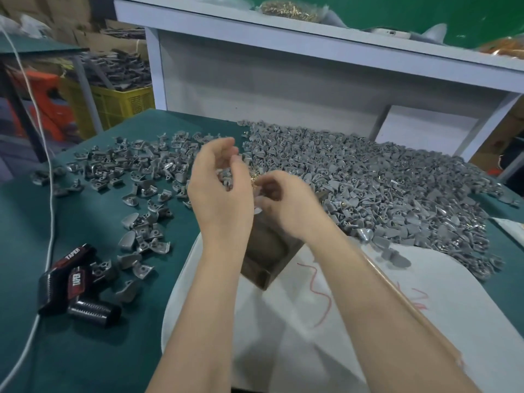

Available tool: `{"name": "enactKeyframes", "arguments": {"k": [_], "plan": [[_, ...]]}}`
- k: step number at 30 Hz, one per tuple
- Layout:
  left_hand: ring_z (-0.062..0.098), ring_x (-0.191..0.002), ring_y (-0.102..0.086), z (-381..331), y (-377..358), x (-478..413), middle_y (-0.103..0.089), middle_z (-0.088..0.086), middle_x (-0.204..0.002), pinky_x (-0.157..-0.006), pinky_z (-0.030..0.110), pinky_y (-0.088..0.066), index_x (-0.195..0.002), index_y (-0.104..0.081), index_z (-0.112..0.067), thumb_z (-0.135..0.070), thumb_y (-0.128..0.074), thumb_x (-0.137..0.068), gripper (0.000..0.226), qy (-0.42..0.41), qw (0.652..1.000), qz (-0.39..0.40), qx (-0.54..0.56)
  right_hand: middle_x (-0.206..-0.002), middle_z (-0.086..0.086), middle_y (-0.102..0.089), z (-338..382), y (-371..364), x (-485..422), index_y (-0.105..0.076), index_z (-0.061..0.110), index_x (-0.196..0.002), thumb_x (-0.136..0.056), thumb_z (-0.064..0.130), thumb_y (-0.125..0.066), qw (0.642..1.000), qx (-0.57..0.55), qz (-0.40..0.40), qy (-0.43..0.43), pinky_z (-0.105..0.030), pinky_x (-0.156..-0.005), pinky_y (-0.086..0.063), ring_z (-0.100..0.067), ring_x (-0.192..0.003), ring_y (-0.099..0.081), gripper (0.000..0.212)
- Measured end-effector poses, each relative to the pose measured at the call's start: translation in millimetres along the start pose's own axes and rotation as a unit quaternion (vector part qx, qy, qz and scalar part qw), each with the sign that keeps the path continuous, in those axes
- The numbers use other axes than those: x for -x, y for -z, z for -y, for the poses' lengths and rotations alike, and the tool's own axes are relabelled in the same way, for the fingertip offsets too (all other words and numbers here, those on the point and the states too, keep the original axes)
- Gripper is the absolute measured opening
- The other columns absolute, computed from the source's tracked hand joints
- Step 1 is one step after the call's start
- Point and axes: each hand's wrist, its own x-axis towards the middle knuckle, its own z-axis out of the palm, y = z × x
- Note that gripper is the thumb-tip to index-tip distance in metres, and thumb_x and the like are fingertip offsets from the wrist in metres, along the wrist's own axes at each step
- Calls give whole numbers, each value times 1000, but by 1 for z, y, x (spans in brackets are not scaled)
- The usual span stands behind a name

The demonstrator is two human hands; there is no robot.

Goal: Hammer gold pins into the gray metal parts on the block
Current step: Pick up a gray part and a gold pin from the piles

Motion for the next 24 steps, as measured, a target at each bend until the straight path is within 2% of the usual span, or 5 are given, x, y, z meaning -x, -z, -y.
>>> {"name": "enactKeyframes", "arguments": {"k": [4,8,11,18,24], "plan": [[5,-88,-60,12,-5,2,-63,-13,-90,-87,21,-48,-98,-61,-22,-10,-54,-92,15,68,994,78,-37,-86,11,-68,-20,42,27,-61,30,-76,-83,11,-69,998,24,-32,-47,-36,-88,-53,-10,-88,-65,21],[-9,-80,-56,24,-9,6,-60,-17,-87,-71,3,-40,-96,-61,-25,-14,-55,-91,13,85,978,165,-97,-70,18,-57,-38,37,35,-62,31,-75,-80,22,-73,988,137,-66,-30,-14,-64,-44,4,-68,-53,15],[5,-83,-57,28,-12,9,-62,-12,-86,-71,11,-37,-92,-62,-24,-14,-55,-91,13,83,965,206,-138,-63,14,-52,-37,35,40,-66,25,-81,-79,33,-73,973,212,-83,-31,-23,-61,-40,-3,-61,-48,11],[9,-82,-59,28,-9,13,-61,-20,-72,-84,33,-47,-76,-62,-29,-42,-63,-79,13,65,916,307,-249,-66,5,-71,-21,58,44,-68,19,-87,-91,9,-53,999,31,14,-39,-16,-59,-48,-5,-63,-64,18],[19,-99,-54,27,-10,16,-60,-10,-95,-80,35,-26,-78,-53,-34,-51,-63,-80,20,-2,839,381,-388,-65,0,-69,-30,60,17,-63,16,-96,-91,4,-47,990,-30,-75,-113,-17,-50,-46,-7,-55,-59,21]]}}
